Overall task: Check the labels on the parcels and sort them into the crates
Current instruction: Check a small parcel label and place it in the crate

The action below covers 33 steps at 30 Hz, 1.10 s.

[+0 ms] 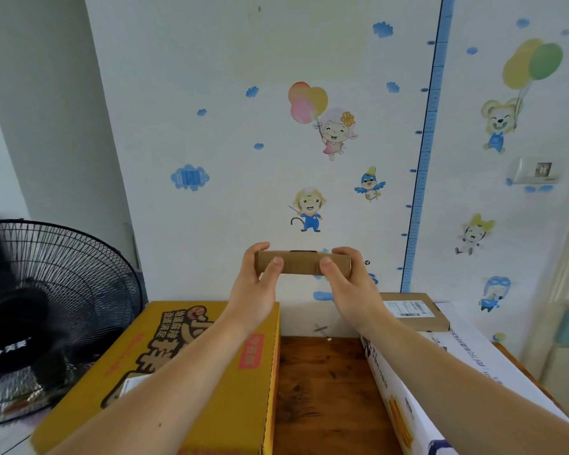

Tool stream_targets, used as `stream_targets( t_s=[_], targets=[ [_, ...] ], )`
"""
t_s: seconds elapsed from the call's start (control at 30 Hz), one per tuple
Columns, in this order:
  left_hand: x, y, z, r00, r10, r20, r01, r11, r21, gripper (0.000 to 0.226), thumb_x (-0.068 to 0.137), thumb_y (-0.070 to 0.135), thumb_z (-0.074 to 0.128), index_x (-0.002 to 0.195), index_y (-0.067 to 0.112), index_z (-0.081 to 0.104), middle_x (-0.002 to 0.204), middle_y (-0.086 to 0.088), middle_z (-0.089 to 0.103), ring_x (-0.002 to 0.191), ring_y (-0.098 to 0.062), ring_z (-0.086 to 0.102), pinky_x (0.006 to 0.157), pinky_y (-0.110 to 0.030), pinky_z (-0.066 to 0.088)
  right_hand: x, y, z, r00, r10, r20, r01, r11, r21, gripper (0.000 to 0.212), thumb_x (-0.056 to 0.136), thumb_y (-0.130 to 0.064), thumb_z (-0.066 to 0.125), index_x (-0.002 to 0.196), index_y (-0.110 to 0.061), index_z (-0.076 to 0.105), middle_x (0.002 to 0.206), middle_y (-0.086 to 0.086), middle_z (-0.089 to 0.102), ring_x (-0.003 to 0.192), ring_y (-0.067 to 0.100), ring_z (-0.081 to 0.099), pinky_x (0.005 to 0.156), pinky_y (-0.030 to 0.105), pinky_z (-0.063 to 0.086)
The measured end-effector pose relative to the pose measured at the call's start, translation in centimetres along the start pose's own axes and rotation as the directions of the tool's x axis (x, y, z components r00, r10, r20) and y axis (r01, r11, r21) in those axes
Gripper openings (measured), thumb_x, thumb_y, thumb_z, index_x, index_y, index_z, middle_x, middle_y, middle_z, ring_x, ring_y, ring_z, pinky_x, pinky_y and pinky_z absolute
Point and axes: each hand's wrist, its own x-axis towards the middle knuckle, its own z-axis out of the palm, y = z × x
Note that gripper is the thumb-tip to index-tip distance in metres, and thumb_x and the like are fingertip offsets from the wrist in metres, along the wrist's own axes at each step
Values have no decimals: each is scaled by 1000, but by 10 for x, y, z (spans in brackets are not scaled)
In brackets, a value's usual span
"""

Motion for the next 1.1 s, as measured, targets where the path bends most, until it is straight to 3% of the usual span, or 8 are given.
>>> stream_targets(
  t_s=[0.1,0.27,0.53,0.6,0.73,0.87,0.97,1.1],
  targets=[
    [-2,1,3,999,31,-24,-31,999,10,23,103,30,42,126,31,38,91,8,52,73,-7,51,56,-11,42,-1,0,0,999,-27,-21,27,999,-30,21,99,-43,48,117,-37,38,99,-5,54,81,9,53,66,23,42],
    [-3,-1,7,997,62,-38,-62,998,10,20,103,30,43,122,33,38,105,5,52,84,-11,52,70,-23,41,-2,2,0,998,-51,-33,49,997,-65,22,100,-40,46,120,-33,38,96,-8,54,82,7,53,67,17,41],
    [-1,-5,4,999,40,-7,-40,999,27,23,101,28,48,122,33,40,102,4,53,81,-10,50,68,-21,39,-6,1,-3,998,-39,-44,39,999,1,25,99,-36,52,120,-36,39,99,-14,50,84,4,51,59,7,41],
    [0,-5,4,1000,28,3,-28,999,21,25,101,29,49,123,35,39,100,4,52,80,-11,50,68,-22,40,-6,-1,-3,998,-32,-45,33,999,29,22,100,-37,51,120,-35,42,99,-13,50,87,6,52,64,10,43],
    [-2,0,2,1000,9,2,-9,1000,-17,23,102,27,46,125,31,42,91,3,53,71,-8,50,58,-15,43,-4,-2,-4,999,1,-48,3,997,81,16,103,-37,41,113,-29,50,96,-11,52,90,8,50,85,33,48],
    [1,-3,1,999,-18,-34,16,998,-62,10,102,28,45,111,29,50,94,6,56,81,-12,54,64,-20,43,-3,-2,-3,999,13,-44,-10,998,69,18,104,-38,36,109,-29,51,95,-9,52,87,7,50,86,35,47],
    [0,-3,0,1000,-17,-17,17,1000,-15,17,100,28,50,118,28,48,96,8,56,77,-10,55,58,-15,44,-3,-1,-3,1000,-3,-31,6,998,70,12,103,-38,41,110,-31,49,97,-12,52,89,8,51,78,26,47],
    [2,-2,-2,998,-37,-41,37,999,2,31,101,35,47,131,26,45,104,6,58,91,-17,61,82,-29,51,-4,5,-5,998,-47,47,42,994,96,37,94,-31,62,124,-35,39,109,-20,51,97,-3,51,80,14,42]
  ],
)
